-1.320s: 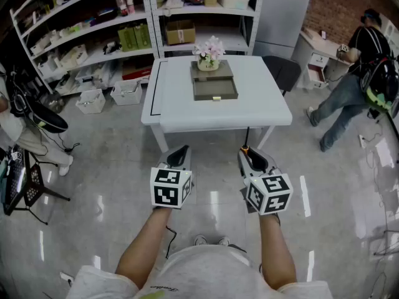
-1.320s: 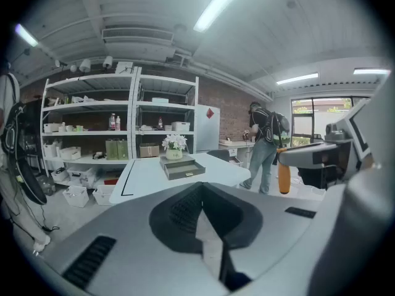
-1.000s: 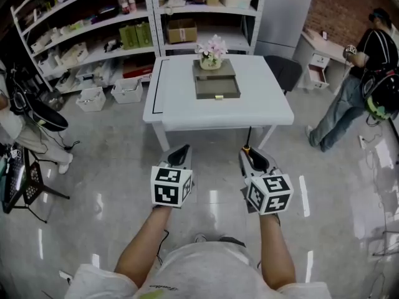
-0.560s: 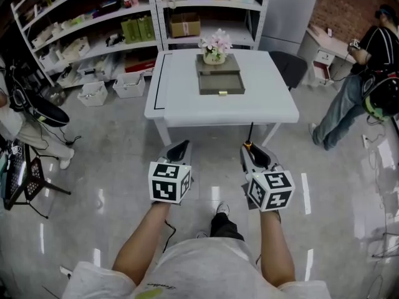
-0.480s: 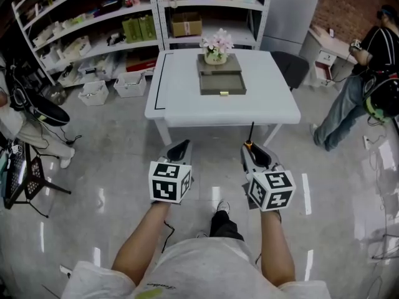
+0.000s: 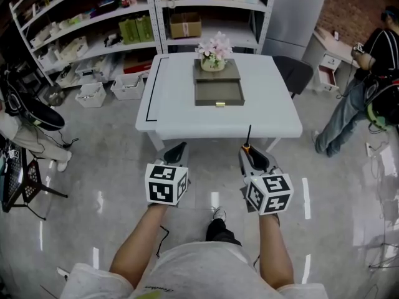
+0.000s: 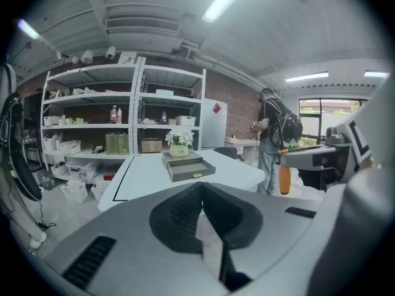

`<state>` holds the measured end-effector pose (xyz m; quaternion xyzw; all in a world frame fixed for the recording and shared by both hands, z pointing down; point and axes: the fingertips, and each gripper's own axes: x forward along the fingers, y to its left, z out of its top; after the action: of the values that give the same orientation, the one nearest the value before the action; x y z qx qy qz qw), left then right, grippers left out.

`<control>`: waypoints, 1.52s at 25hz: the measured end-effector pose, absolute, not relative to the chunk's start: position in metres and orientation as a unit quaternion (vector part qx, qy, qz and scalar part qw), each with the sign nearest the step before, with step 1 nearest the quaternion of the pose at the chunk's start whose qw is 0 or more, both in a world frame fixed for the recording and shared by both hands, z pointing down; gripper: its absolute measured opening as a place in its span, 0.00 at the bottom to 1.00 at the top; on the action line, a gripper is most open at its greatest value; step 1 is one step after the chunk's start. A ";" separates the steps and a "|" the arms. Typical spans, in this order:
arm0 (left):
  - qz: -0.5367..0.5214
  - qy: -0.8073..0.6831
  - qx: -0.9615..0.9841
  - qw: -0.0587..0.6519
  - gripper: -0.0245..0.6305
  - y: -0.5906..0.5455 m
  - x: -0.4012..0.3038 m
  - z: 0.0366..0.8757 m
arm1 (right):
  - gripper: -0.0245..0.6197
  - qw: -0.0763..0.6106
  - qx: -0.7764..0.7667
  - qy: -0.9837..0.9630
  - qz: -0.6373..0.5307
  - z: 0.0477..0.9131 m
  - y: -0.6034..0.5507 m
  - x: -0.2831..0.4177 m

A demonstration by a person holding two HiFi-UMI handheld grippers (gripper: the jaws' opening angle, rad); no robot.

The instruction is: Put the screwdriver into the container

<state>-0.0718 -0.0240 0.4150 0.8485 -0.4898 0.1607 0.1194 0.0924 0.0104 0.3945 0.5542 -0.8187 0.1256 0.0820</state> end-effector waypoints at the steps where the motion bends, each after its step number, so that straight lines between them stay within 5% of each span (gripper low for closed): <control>1: 0.161 -0.489 0.849 0.119 0.04 -0.032 -0.068 0.416 | 0.15 0.083 0.553 -0.819 0.126 0.396 0.004 0.095; 38: 0.184 -0.551 0.804 0.124 0.04 -0.184 -0.032 0.434 | 0.15 0.123 0.466 -0.869 0.112 0.421 -0.175 0.143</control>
<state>-0.0318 -0.1843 0.4343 0.8042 -0.5515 0.1839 0.1239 0.1435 -0.1748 0.4211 0.4656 -0.8692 0.1117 0.1234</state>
